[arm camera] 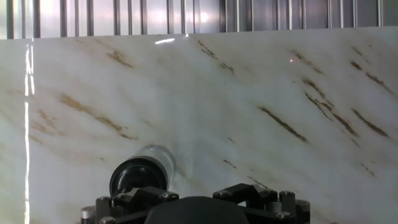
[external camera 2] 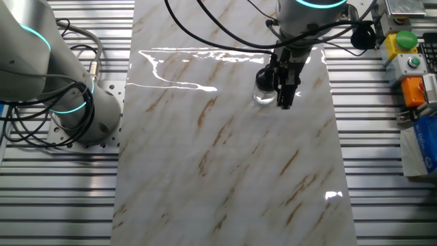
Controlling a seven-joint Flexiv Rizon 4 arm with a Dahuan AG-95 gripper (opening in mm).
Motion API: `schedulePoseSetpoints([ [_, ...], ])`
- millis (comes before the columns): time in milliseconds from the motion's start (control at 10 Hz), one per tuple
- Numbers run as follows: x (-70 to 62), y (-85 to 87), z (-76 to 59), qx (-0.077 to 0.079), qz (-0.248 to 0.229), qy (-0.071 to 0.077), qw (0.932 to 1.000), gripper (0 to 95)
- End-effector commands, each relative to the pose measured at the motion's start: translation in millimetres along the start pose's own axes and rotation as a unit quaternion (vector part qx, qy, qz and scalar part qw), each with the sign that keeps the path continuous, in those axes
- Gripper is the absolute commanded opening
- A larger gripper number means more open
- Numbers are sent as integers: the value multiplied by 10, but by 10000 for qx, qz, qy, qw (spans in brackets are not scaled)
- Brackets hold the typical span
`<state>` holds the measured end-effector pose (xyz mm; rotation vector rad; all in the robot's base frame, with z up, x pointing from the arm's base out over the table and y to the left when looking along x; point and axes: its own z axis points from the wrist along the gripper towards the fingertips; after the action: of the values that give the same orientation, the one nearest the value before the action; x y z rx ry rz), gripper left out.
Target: Unscrew the lid from the jar
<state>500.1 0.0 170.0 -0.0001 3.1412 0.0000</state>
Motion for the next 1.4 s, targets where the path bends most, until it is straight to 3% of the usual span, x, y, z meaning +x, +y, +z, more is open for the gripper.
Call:
schedulePoseSetpoints([
  [100, 1, 0, 0, -87, -646, -115, 9978, 0],
  [1400, 1, 0, 0, -46, -646, -105, 9978, 0],
])
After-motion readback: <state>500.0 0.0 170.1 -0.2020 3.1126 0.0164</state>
